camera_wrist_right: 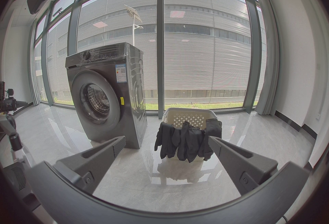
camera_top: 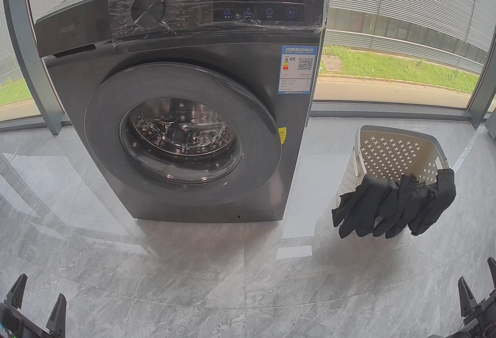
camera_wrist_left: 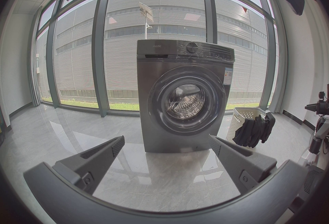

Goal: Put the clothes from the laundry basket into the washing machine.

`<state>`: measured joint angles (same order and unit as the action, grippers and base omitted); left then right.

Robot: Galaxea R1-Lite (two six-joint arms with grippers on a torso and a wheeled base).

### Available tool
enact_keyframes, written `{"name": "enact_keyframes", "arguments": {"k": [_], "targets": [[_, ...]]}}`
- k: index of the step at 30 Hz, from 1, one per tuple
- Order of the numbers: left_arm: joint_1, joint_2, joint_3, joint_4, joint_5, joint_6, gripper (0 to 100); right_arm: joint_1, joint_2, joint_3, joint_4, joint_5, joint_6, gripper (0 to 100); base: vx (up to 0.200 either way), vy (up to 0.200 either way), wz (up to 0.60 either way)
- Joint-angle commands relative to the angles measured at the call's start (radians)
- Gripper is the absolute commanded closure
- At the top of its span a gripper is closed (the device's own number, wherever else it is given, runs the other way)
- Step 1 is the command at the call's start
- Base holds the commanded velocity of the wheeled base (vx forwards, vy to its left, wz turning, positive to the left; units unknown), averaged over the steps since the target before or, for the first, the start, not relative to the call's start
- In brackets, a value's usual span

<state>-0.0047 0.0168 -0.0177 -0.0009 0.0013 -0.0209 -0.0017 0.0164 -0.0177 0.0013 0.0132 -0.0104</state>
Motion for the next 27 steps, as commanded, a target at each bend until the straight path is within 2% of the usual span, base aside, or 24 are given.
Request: {"name": "enact_keyframes", "arguments": {"k": [1,5,11,17,27], "targets": [[-0.001,-0.017,0.018,-0.001,0.002,-0.002,0,0.000,-0.016,0.016,0.000,0.001,0.000,0,0.000,0.000,0.00],[0.000,-0.017,0.018,-0.001,0.002,-0.002,0,0.000,-0.015,0.016,0.002,0.001,0.000,0,0.000,0.000,0.00],[0.000,-0.017,0.018,-0.001,0.002,-0.002,0,0.000,-0.015,0.016,0.000,0.001,0.000,0,0.000,0.000,-0.60],[0.000,-0.017,0.018,-0.001,0.002,-0.001,0,0.000,-0.015,0.016,0.000,-0.001,0.001,0,0.000,0.000,0.00],[0.000,-0.017,0.018,-0.001,0.000,-0.001,0,-0.001,-0.015,0.016,0.000,-0.001,0.001,0,0.000,-0.200,0.00]]}}
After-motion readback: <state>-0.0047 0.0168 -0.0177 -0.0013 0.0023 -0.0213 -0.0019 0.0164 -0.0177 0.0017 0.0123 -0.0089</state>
